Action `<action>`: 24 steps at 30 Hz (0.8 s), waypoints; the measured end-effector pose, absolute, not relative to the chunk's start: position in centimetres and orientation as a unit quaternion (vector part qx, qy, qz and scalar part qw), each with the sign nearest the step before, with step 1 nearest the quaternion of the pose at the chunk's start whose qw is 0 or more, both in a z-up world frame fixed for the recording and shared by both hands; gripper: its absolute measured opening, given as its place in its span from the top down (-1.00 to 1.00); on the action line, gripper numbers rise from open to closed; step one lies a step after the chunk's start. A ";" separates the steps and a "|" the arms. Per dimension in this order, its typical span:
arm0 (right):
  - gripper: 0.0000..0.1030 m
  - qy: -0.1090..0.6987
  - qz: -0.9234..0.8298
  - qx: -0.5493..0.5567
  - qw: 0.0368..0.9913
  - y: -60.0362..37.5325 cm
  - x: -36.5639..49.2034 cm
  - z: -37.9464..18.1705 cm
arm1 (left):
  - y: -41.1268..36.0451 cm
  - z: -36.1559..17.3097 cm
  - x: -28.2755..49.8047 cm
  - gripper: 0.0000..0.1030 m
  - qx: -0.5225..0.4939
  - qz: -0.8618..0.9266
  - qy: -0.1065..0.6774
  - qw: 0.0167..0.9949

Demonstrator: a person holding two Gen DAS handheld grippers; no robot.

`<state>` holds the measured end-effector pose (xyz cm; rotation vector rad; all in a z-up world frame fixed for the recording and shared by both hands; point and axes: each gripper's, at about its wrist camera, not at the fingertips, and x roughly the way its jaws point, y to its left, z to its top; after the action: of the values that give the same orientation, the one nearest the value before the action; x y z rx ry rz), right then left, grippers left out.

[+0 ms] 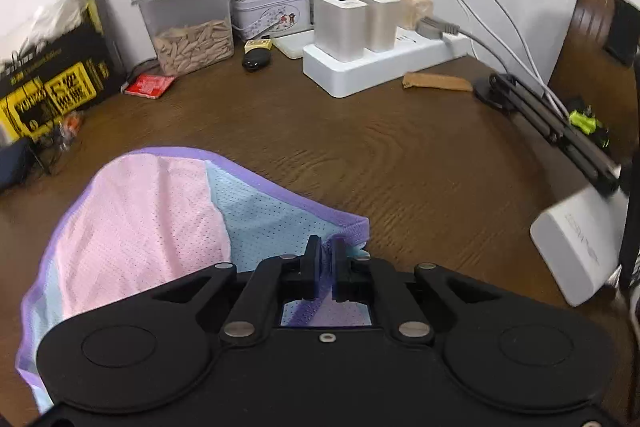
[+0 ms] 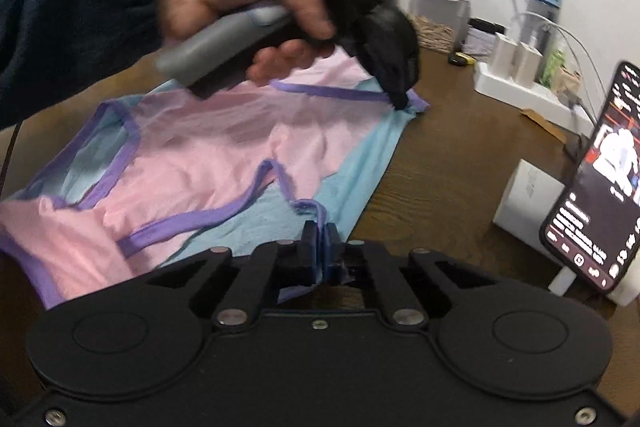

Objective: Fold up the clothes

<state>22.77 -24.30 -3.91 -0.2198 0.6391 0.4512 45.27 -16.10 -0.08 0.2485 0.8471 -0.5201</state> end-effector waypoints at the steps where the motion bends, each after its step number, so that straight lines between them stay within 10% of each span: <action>1: 0.90 0.309 0.218 -0.104 0.920 -24.3 22.7 -4.0 | -16.0 0.1 45.1 0.87 0.116 -0.250 0.405 0.872; 10: 0.30 0.264 0.219 -0.078 0.936 -26.9 19.6 -2.5 | -7.7 7.5 34.1 -0.24 0.099 -0.187 0.288 0.934; 24: 0.26 0.277 0.249 -0.038 0.927 -27.1 15.0 -3.0 | 0.4 3.7 15.6 -0.40 0.039 -0.148 0.317 0.936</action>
<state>14.98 -27.12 -2.97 -0.0783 0.5672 0.5115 15.61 0.39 3.69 0.0789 0.6488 -0.3024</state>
